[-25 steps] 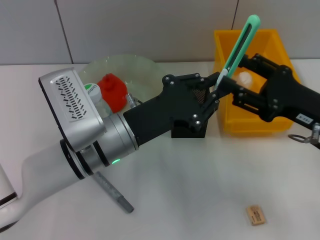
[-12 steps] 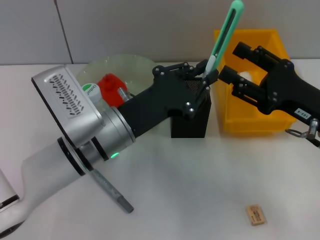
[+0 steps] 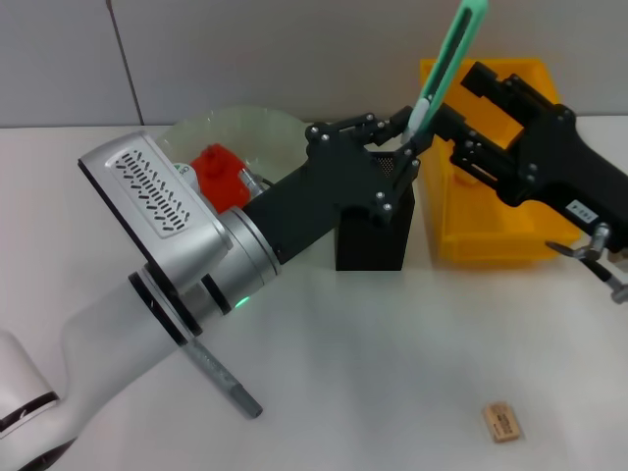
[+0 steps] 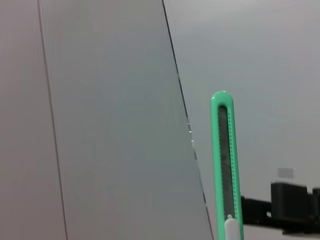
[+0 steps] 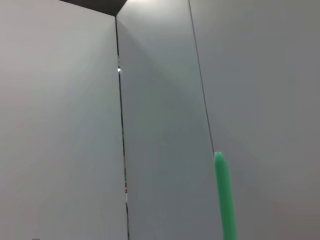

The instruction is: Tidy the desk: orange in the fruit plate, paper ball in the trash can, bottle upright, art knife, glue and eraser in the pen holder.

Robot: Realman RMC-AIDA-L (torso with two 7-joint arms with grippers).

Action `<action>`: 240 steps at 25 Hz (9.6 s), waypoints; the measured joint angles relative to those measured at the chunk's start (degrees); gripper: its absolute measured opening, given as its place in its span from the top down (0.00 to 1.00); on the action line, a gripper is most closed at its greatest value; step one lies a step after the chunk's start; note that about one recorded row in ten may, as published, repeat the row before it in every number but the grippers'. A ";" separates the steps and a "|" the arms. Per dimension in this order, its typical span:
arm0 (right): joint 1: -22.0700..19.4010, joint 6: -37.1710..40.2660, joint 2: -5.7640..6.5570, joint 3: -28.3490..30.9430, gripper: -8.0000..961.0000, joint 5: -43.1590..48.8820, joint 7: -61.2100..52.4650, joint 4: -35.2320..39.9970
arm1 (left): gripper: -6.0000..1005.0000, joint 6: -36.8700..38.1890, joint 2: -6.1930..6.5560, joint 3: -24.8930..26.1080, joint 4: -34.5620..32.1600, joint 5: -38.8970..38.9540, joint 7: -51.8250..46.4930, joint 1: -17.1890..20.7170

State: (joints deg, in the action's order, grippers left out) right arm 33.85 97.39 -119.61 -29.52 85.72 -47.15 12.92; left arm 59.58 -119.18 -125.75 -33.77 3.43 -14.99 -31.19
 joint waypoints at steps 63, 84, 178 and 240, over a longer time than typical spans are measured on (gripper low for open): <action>-1.07 -2.21 0.17 -1.77 0.29 -0.18 3.17 -7.92 | 0.75 -2.96 0.00 -5.29 0.22 3.64 1.19 4.82; -0.88 -4.24 0.01 -1.86 0.30 0.06 3.25 -9.32 | 0.74 -4.48 0.00 -5.82 0.29 3.43 1.28 5.61; 0.76 -8.21 -0.26 -1.81 0.89 -0.54 9.78 -15.97 | 0.73 -4.49 -0.01 -7.26 0.31 3.54 2.57 6.36; -1.93 -3.68 -0.07 2.65 0.90 -4.30 78.13 10.32 | 0.19 9.46 0.64 -2.09 11.59 -8.78 -9.04 11.43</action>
State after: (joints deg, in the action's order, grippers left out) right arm 31.93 93.71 -119.69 -26.87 81.43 30.98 23.24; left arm 69.04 -118.53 -127.84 -22.18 -5.35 -24.03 -19.76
